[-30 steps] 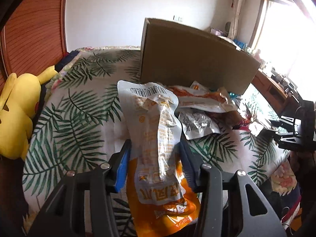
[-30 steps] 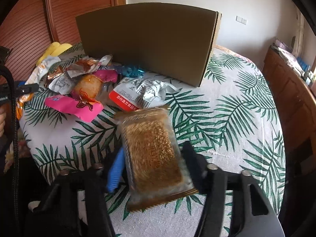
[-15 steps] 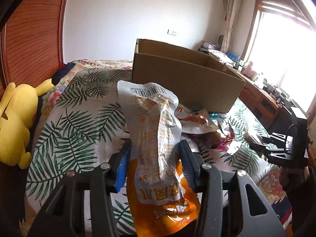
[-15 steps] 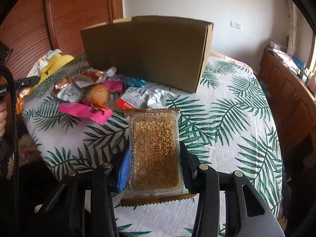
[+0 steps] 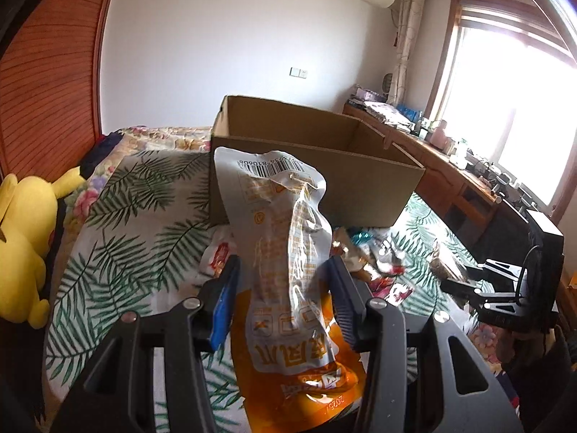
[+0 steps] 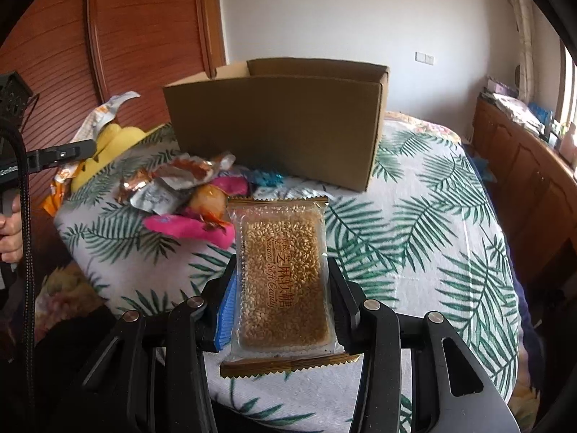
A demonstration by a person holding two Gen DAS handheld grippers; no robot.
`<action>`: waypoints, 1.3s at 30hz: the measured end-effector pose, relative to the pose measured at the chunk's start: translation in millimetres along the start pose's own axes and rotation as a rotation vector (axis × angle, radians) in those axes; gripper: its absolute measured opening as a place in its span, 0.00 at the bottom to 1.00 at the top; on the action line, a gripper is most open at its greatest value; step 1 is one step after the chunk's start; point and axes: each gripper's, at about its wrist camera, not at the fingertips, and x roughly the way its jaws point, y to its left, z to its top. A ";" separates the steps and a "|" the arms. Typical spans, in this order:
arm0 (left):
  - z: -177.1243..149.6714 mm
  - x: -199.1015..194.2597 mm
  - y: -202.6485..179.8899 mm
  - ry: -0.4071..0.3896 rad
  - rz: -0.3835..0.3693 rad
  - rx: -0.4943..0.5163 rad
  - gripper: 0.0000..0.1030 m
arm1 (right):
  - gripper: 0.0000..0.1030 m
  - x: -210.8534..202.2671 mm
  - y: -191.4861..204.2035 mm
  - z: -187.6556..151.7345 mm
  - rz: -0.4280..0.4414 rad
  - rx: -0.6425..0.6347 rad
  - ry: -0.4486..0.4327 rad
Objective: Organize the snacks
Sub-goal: 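Carry both held snacks over the box and open both tools to drop them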
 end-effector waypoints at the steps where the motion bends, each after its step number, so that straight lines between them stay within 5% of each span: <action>1: 3.0 0.9 -1.2 -0.004 -0.005 0.002 0.46 | 0.43 -1.2 1.3 2.5 0.003 0.000 -0.005; 24: 101.1 47.3 -18.6 -0.089 -0.124 0.092 0.46 | 0.43 -7.2 6.5 105.3 -0.028 -0.060 -0.157; 39: 150.0 119.4 11.2 -0.084 -0.136 0.082 0.46 | 0.43 46.3 -7.3 169.3 -0.026 -0.108 -0.182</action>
